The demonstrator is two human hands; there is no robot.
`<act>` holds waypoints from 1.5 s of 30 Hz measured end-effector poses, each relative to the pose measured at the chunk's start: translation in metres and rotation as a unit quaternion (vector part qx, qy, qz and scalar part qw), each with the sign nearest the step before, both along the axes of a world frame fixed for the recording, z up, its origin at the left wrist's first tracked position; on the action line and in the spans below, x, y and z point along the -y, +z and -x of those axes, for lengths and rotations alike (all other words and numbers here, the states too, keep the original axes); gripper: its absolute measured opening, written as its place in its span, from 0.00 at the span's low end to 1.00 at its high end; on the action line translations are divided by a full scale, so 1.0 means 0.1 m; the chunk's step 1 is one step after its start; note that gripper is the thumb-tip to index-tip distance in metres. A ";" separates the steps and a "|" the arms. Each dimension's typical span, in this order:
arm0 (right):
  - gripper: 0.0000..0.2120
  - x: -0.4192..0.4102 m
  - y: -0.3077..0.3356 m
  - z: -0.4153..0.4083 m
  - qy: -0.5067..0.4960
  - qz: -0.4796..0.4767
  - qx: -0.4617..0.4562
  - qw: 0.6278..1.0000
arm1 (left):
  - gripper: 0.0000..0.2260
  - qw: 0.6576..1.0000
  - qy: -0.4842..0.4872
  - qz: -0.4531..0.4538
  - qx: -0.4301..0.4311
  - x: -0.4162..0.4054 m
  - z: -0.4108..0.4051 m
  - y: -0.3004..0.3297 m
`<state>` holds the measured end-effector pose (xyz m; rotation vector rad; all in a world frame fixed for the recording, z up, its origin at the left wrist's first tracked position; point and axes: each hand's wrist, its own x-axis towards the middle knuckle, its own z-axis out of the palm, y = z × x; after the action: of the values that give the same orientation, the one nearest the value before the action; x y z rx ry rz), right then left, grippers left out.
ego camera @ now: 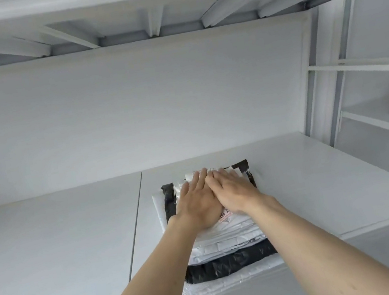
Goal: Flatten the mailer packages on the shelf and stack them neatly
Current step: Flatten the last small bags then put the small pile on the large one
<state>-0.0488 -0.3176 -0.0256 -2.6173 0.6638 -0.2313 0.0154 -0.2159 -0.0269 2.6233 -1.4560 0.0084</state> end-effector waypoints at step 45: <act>0.24 -0.08 -0.23 0.15 0.013 0.103 0.096 0.990 | 0.19 0.647 0.352 0.376 -0.562 -0.56 -0.44 -0.38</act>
<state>-0.0639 -0.3097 -0.0485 -2.7493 0.5650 -0.5636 0.0598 -0.1598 -0.0653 1.6148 0.0789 -0.6410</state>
